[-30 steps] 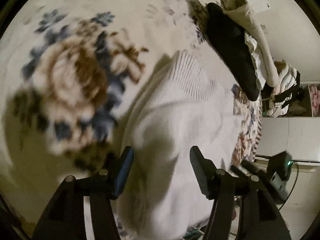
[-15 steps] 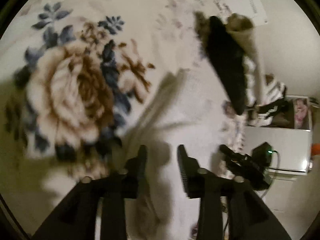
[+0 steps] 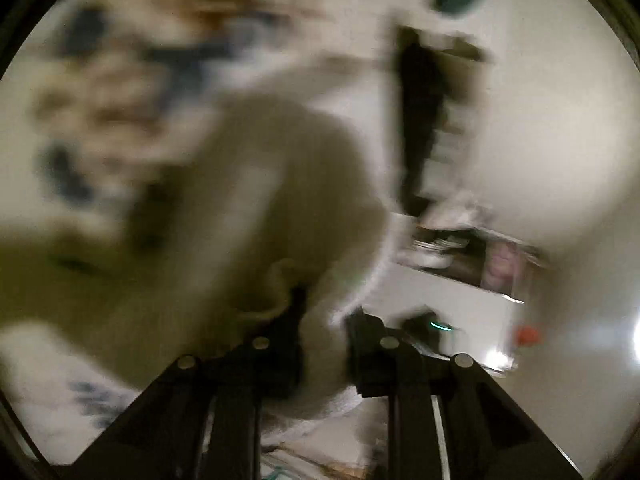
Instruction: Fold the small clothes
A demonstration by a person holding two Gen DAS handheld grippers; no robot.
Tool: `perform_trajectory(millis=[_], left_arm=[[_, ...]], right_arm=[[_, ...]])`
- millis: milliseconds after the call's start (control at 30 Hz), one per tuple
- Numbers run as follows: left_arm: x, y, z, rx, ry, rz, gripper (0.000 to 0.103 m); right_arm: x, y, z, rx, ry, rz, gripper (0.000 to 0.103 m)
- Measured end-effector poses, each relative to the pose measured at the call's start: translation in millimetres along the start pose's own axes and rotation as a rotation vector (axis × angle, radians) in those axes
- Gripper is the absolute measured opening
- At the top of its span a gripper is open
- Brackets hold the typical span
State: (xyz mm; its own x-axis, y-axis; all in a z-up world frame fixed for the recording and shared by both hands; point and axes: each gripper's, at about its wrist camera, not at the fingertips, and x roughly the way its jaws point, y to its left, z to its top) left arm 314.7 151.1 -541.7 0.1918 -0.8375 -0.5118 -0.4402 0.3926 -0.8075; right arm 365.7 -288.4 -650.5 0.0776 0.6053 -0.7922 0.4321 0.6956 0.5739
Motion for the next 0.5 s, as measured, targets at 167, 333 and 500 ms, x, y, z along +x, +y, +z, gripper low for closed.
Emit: perform_trajectory(millis=[167, 333, 500], left_arm=[[-31.8, -16.7, 12.6, 0.117, -0.064, 0.142, 0.024], [-45.0, -53.1, 5.9, 0.205, -0.103, 0.147, 0.075], [-2.1, -51.6, 18.0, 0.271, -0.063, 0.214, 0.079]], right_arm=[[2.4, -9.6, -2.3, 0.011, 0.016, 0.044, 0.063], [7.5, -0.8, -3.9, -0.039, 0.024, 0.033, 0.091], [22.2, -15.8, -8.1, -0.013, 0.062, 0.114, 0.097]])
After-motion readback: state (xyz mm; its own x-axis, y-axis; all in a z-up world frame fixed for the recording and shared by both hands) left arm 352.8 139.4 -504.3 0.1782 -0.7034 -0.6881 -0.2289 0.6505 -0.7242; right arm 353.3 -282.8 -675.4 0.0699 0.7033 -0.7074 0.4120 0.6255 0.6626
